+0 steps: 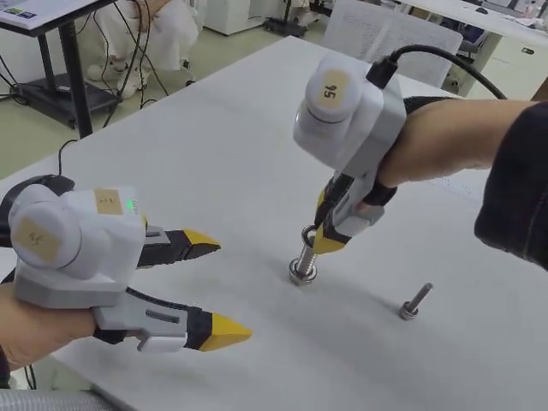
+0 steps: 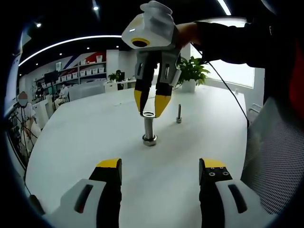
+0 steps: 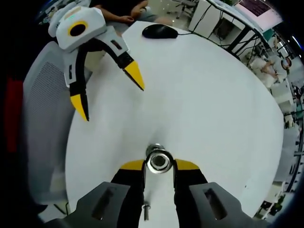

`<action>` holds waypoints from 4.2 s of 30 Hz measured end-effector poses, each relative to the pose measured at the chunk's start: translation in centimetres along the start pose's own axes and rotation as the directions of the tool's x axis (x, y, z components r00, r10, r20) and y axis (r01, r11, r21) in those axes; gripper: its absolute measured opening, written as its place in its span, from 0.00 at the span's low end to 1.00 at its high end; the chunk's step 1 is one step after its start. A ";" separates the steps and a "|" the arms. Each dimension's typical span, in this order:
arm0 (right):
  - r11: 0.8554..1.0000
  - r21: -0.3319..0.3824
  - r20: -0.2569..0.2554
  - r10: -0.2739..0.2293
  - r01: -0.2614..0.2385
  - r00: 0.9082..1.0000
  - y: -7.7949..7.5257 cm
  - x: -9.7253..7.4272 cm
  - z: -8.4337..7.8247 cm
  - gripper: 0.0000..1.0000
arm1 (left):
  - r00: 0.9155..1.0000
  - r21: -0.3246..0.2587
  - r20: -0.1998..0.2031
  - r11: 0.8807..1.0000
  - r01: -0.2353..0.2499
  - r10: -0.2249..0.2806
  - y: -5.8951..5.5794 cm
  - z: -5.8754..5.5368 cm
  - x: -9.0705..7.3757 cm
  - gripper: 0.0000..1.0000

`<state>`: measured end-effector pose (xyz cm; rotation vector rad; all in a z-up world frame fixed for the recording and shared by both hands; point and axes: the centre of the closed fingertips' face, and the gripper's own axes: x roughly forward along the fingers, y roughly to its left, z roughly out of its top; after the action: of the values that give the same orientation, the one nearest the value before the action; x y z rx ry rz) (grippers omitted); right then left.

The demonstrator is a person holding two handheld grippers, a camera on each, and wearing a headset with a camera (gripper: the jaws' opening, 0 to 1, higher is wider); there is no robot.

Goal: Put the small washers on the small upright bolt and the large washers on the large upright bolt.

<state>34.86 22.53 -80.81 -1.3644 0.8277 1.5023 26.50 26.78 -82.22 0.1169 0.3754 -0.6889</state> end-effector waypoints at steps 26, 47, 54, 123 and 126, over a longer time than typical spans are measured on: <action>0.999 0.003 -0.040 0.040 -0.040 0.998 0.4 2.5 -0.4 0.24 | 1.000 -0.003 -0.003 1.000 0.004 -0.004 -0.1 -0.3 -0.1 0.65; 0.998 0.025 -0.031 0.059 -0.058 0.998 0.5 4.9 -1.0 0.24 | 1.000 -0.005 -0.015 1.000 0.010 -0.010 -0.1 -0.5 0.0 0.65; 0.998 0.035 -0.022 0.060 -0.060 0.998 0.7 5.1 -1.0 0.24 | 1.000 -0.006 -0.019 1.000 0.012 -0.012 -0.2 -0.7 -0.1 0.64; 0.943 0.334 0.203 -0.061 -0.010 0.977 0.5 2.7 -7.8 1.00 | 0.997 0.031 -0.059 0.998 0.060 -0.058 -0.7 0.2 0.6 0.65; 0.931 0.364 0.226 -0.090 0.002 0.970 0.5 2.2 -8.2 1.00 | 0.996 0.036 -0.065 0.997 0.068 -0.066 -0.9 0.3 0.7 0.65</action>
<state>37.44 15.28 -84.32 -0.9048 0.8601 1.3631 26.51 25.65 -82.16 0.1636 0.4287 -0.7601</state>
